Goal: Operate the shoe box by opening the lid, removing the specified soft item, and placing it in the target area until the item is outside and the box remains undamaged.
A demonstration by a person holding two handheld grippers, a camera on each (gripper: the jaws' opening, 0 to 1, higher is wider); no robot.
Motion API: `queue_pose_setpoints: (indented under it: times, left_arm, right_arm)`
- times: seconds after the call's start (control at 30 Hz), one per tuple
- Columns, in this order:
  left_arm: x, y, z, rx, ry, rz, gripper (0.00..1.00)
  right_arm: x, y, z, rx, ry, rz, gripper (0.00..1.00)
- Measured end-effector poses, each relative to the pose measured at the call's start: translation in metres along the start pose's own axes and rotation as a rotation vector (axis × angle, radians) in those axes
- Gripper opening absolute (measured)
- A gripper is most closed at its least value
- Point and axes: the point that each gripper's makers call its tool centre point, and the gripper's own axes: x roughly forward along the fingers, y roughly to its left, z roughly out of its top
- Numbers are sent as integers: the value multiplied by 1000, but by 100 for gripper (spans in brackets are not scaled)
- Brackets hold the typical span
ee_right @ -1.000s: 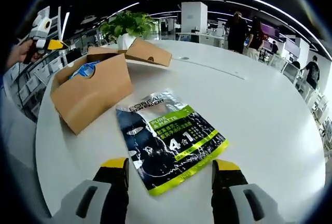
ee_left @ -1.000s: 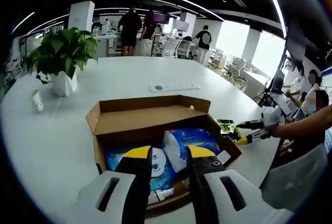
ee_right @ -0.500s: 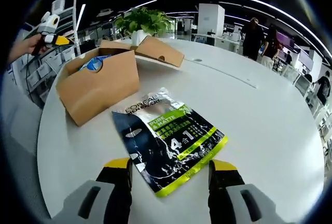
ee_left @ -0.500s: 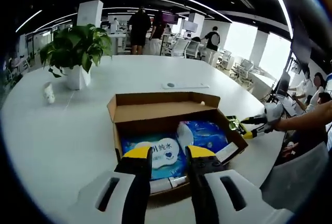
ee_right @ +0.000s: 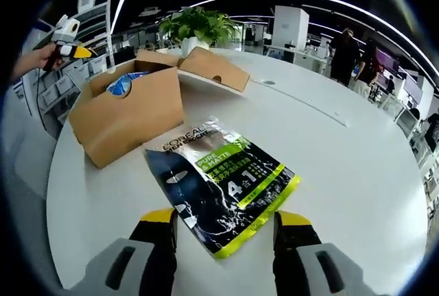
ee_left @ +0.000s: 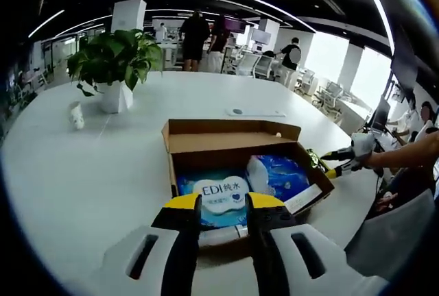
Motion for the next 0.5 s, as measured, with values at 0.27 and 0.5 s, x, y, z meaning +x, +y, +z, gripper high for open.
queue_pose_setpoints:
  times: [0.27,0.5]
  left_arm:
    - [-6,6,-1,-1,-2,13,25]
    - [-9,10,-1,3,-3,16,25]
  right_arm:
    - [4,-4,1,-7,8,6,54]
    - [3,-7,2,-13,5,1,54]
